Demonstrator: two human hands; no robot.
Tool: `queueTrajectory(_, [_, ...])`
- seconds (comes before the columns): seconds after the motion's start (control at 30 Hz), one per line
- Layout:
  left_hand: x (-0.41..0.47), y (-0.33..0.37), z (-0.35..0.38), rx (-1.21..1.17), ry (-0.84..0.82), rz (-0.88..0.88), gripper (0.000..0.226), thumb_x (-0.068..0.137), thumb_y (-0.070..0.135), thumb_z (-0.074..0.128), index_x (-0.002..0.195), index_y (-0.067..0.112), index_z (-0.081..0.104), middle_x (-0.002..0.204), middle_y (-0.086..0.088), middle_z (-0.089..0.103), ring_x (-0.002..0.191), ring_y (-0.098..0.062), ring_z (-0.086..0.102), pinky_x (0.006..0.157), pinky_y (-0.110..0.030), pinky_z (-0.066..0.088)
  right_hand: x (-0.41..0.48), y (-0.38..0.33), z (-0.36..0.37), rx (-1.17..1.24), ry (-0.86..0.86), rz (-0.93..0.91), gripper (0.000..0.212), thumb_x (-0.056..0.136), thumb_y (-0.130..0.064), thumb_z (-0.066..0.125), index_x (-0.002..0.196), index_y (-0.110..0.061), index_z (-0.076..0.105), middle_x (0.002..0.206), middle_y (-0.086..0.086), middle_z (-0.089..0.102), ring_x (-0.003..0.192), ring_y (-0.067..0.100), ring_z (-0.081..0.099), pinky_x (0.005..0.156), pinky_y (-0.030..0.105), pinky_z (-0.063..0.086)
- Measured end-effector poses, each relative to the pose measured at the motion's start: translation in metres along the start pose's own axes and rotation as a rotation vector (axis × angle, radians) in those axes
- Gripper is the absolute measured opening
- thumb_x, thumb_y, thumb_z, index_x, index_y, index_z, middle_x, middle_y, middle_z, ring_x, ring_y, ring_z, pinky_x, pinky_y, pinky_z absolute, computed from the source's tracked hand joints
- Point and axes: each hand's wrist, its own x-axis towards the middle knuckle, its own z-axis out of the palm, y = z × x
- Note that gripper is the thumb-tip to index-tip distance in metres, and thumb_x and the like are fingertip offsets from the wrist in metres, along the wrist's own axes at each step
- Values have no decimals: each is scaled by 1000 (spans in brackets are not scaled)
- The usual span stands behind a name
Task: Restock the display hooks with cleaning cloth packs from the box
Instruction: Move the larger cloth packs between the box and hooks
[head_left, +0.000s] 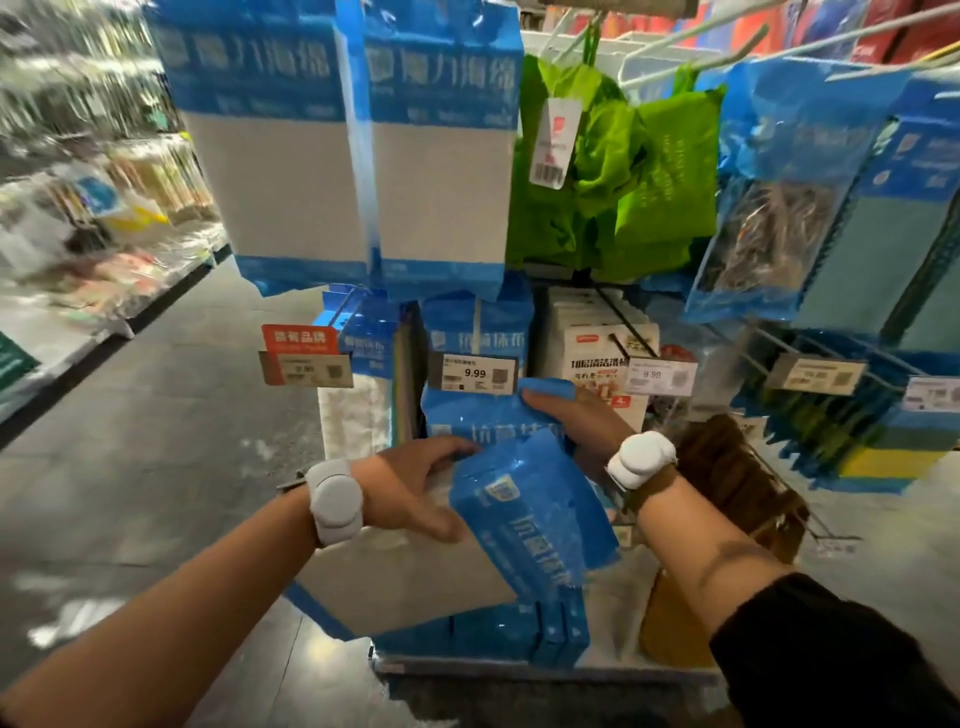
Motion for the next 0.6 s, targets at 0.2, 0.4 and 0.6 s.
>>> queueTrajectory(0.2, [-8,1,-13,-24,60,19,86,69,36,90,137,52,40,138,30,55,128,9,53,116,-30,44,17,-8,23,20,19,-37,33,94,-10,65,124,4,64,123,28,67,116,45,63,102,61,49])
queueTrajectory(0.4, [-10,-9,-21,-45,53,42,98,71,43,89,152,45,34,147,26,51,137,0,49,117,-43,43,23,-7,32,15,24,20,34,90,-7,68,122,6,65,120,28,68,113,46,65,101,62,49])
queueTrajectory(0.6, [-8,-12,-25,-56,37,47,97,73,40,89,153,45,34,146,26,52,136,0,50,117,-43,44,23,-13,32,-42,40,58,31,91,-6,65,120,5,67,117,24,71,109,41,68,97,52,55])
